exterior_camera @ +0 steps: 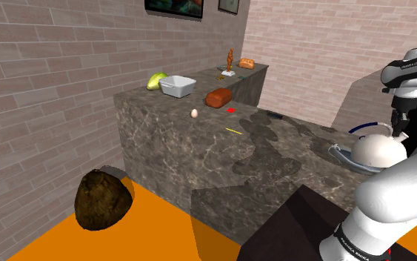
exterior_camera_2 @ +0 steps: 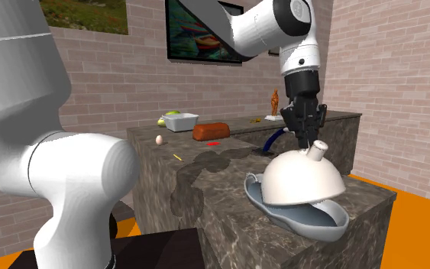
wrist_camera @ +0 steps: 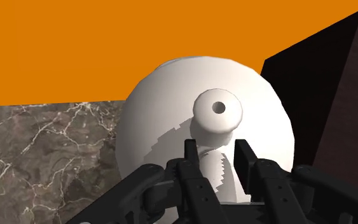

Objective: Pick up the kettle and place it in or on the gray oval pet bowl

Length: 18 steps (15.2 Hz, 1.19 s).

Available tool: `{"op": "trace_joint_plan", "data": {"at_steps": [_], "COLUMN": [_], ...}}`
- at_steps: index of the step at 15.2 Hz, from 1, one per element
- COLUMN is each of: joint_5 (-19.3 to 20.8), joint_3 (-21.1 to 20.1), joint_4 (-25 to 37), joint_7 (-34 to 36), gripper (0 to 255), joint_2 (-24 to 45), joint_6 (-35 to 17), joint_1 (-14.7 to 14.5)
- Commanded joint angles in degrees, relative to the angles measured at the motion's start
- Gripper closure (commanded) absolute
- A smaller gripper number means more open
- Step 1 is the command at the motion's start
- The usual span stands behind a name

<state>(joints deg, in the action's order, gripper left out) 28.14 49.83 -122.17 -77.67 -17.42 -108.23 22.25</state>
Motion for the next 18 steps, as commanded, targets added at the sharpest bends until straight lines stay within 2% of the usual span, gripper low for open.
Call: {"op": "trace_joint_plan", "data": {"at_steps": [1,2,3,8,12,18], "joint_5": [-0.2,-0.2,-0.3,-0.2,-1.1,-1.1], "joint_3": [0.0,0.0,0.0,0.0,-2.6,-2.6], "joint_4": [-0.4,-0.4,-0.3,-0.4,5.5,5.5], "joint_7": [-0.1,-0.1,-0.1,-0.1,-0.2,-0.2], "gripper": [255,255,0,0,0,0], "joint_2": [0.2,0.2,0.3,0.2,-0.8,-0.8], "joint_6": [0.1,0.1,0.1,0.1,7.3,7.3], "joint_1": [-0.2,-0.2,-0.2,-0.2,-0.7,-0.7]}}
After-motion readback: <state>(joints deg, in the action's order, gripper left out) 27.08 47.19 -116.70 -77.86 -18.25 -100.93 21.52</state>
